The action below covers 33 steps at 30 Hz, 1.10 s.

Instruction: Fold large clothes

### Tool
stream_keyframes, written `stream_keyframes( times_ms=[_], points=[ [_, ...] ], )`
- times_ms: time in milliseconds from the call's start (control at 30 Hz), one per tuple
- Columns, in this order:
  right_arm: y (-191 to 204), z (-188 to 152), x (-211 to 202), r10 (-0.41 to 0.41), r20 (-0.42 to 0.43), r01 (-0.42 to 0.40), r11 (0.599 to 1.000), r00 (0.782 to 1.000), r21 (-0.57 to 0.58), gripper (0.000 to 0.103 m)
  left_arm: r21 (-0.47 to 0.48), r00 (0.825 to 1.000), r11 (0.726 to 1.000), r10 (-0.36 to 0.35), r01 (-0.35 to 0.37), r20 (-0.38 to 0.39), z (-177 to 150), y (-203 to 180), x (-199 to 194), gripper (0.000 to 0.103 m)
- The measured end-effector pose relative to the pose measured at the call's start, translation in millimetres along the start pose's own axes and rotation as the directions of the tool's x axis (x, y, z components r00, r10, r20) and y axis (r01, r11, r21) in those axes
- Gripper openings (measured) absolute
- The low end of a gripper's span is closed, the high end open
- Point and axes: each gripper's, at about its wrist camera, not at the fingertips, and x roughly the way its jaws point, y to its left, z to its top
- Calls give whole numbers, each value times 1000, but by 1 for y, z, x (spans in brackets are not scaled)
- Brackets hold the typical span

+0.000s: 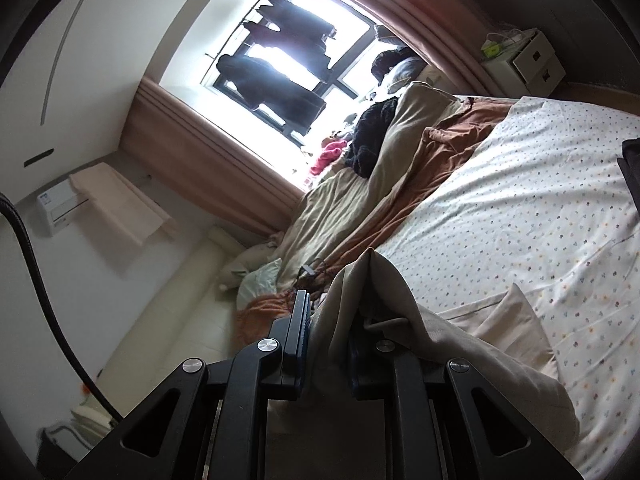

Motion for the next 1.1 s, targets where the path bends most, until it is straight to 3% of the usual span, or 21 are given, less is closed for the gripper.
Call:
stream_keyframes(
  times_ms=[400,733,767,800,833,867,900,967,1100],
  points=[
    [-75,-5,90,-118,-90,123,991,989,52,17,-5,989,993,114,-115,-92,-3,56,122,11],
    [-113,-29,134,-222,-140,230,972,965,45,20,-14,959,970,239,-244,-155,-22,117,180,12],
    [-113,-30,137,-244,-144,252,967,959,36,24,-15,953,966,253,-259,-168,-23,121,185,14],
    [-113,-31,139,-260,-146,267,963,955,31,37,-19,949,964,257,-265,-184,-23,123,189,16],
    [-113,-31,139,-277,-140,284,958,950,29,60,-24,947,965,250,-260,-201,-23,126,193,26],
    [-112,-31,136,-295,-127,301,953,947,27,71,-28,947,967,241,-252,-212,-23,126,196,42],
    [-111,-31,132,-304,-106,308,951,947,26,82,-30,950,970,231,-243,-209,-22,126,195,50],
    [-106,-32,125,-294,-88,297,955,952,22,83,-11,959,972,229,-234,-167,-19,119,187,68],
    [-97,-40,119,-286,-107,289,957,952,15,83,4,964,972,232,-234,-133,-18,116,168,70]
  ],
)
